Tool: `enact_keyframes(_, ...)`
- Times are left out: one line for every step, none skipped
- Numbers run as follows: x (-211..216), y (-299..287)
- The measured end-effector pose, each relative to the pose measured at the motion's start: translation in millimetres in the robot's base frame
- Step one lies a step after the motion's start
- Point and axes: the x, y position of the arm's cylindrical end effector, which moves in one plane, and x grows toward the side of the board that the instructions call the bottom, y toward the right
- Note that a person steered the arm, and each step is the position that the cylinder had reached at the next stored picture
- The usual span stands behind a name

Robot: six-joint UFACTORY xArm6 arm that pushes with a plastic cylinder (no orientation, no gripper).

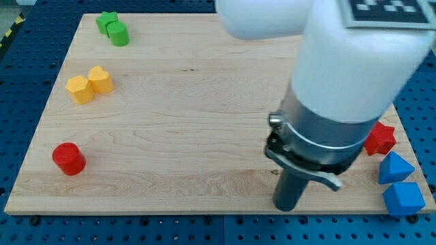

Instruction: Move the red circle right horizontally towards the red star

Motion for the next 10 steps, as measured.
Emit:
enact_keyframes(0, -19)
enact_keyframes(0, -20)
enact_keyframes(0, -26)
enact_keyframes(0, -35)
enact_keyframes(1, -55)
enact_keyframes(1, -72)
enact_keyframes(0, -89)
enact_keyframes(1, -114)
enact_keyframes(1, -142)
enact_keyframes(1, -171)
